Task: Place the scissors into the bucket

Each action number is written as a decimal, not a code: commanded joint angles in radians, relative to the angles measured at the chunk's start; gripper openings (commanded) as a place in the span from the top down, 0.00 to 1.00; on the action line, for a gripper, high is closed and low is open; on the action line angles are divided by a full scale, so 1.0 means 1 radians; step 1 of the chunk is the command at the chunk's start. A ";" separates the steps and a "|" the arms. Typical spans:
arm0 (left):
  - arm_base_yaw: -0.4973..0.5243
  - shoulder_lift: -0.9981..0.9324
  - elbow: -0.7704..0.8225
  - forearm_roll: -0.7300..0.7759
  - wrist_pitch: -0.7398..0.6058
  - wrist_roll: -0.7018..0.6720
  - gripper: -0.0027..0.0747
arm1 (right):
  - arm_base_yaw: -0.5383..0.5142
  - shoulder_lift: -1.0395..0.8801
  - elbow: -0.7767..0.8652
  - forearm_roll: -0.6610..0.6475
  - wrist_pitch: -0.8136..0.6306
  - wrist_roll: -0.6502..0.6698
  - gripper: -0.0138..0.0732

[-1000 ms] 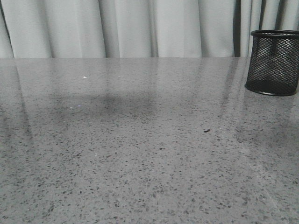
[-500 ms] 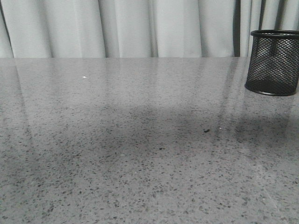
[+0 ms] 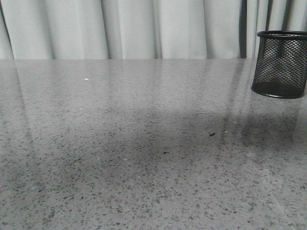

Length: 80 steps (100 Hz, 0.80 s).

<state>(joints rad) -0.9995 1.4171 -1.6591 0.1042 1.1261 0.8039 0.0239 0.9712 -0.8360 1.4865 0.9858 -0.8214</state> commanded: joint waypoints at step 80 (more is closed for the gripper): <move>0.418 -0.083 -0.056 -0.006 0.019 -0.391 0.36 | -0.016 0.027 -0.332 -0.569 -0.123 0.274 0.92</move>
<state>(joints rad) -0.6730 1.3970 -1.6720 0.1349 1.1607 0.4947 0.0270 1.0093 -1.0552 1.0342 0.9168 -0.6417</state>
